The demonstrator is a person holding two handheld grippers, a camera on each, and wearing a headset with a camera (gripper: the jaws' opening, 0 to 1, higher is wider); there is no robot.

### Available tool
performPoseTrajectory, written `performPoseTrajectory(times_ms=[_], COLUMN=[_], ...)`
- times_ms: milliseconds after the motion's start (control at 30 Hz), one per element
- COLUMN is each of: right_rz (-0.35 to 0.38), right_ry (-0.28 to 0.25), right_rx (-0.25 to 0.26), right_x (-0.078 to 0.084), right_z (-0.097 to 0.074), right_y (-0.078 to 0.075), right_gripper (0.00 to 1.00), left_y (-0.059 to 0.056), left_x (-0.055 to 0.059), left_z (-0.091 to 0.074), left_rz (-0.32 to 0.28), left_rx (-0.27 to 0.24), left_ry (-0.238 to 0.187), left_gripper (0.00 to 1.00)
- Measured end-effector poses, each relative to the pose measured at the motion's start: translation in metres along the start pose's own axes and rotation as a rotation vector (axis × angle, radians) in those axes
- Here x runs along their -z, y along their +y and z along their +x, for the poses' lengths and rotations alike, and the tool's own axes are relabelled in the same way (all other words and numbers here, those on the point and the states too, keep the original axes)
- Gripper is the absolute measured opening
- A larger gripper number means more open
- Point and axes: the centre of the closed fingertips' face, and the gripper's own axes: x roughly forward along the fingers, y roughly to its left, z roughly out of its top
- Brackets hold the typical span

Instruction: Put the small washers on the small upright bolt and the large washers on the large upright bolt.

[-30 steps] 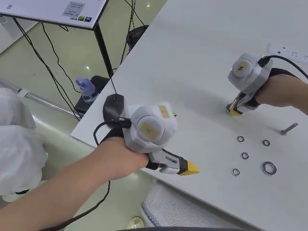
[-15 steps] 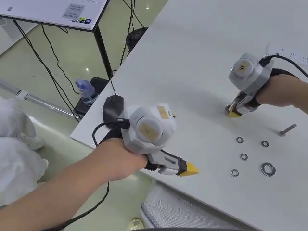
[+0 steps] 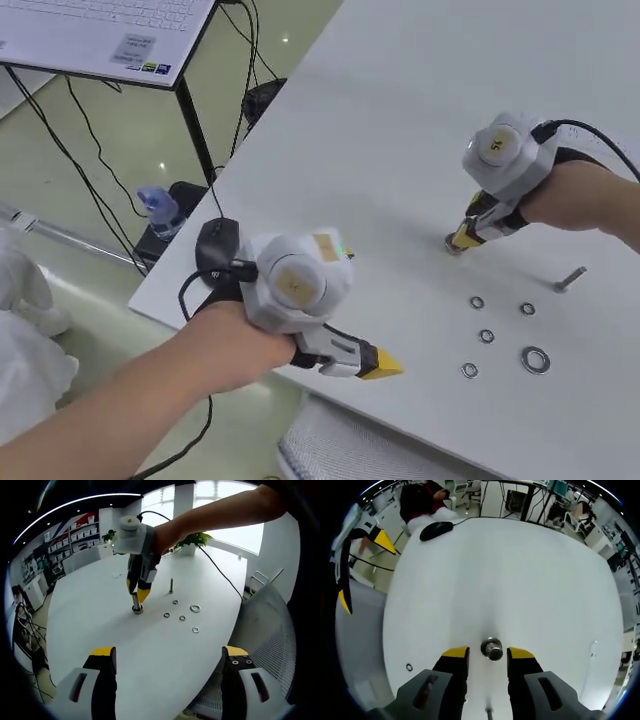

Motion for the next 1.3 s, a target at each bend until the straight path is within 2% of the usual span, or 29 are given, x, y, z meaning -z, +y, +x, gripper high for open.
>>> performPoseTrajectory(times_ms=[267, 867, 1067, 1300], right_rz=[0.009, 0.073, 0.125, 0.183], right_ry=[-0.012, -0.011, -0.013, -0.011], right_rx=[0.012, 0.009, 0.012, 0.003], right_x=[0.01, 0.055, 0.076, 0.101], right_z=[-0.016, -0.023, -0.027, -0.025], right_y=[0.01, 0.031, 0.042, 0.064], right_gripper=[0.31, 0.32, 0.31, 0.31], left_y=[0.002, 0.006, 0.007, 0.005], left_x=[0.001, -0.005, -0.006, -0.003], left_z=[-0.003, -0.005, -0.003, 0.0], left_rz=[0.017, 0.011, 0.014, 0.016], left_rx=[-0.005, -0.022, -0.021, -0.013], left_ry=[0.015, 0.0, 0.003, 0.011], left_gripper=[0.86, 0.86, 0.86, 0.85])
